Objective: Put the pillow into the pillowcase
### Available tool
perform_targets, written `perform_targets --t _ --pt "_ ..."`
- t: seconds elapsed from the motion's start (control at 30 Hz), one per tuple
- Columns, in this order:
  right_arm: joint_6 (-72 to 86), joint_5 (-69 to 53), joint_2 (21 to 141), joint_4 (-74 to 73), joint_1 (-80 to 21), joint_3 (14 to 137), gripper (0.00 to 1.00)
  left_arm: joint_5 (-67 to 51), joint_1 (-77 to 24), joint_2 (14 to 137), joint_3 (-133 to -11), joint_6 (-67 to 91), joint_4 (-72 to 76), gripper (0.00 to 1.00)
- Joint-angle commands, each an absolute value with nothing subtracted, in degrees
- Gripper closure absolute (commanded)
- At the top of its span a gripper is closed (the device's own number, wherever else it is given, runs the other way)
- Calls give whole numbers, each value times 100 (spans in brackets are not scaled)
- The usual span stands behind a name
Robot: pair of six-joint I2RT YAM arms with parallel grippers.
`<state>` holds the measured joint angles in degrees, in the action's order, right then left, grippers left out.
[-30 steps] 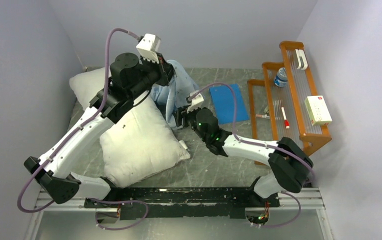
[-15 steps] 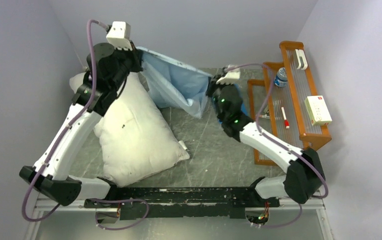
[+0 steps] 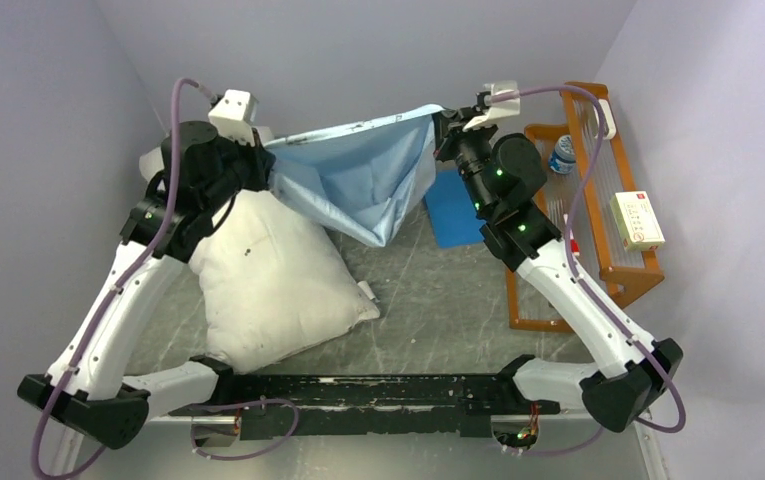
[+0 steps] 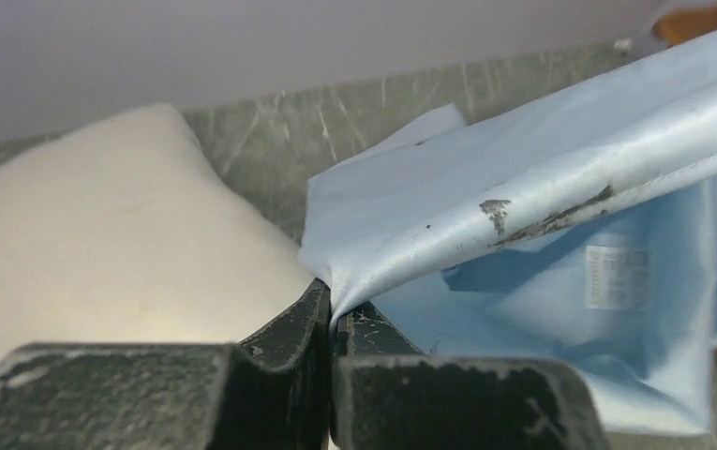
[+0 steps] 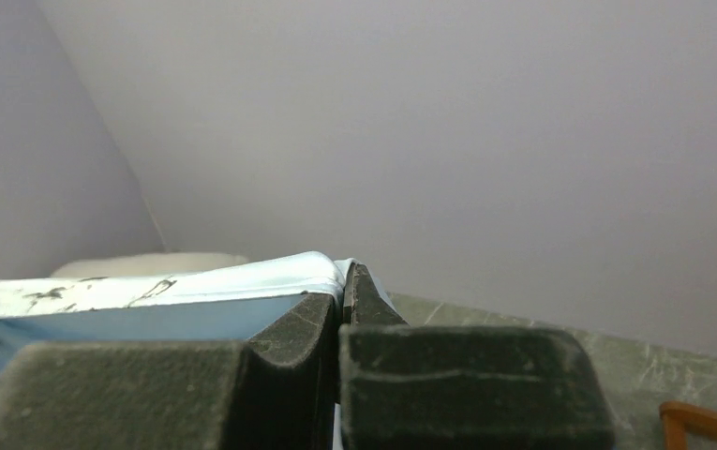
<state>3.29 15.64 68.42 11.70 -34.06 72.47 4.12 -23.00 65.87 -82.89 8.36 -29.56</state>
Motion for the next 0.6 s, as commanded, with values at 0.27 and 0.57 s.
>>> perform_targets --t 0.27,0.57 --pt "-546 963 8214 2935 -3149 7580 100 -336 -1345 7676 -8585 1232 -1578 95" --pt "-548 -271 9853 4472 -2660 9575 100 325 -1169 7558 -8769 1320 1497 95"
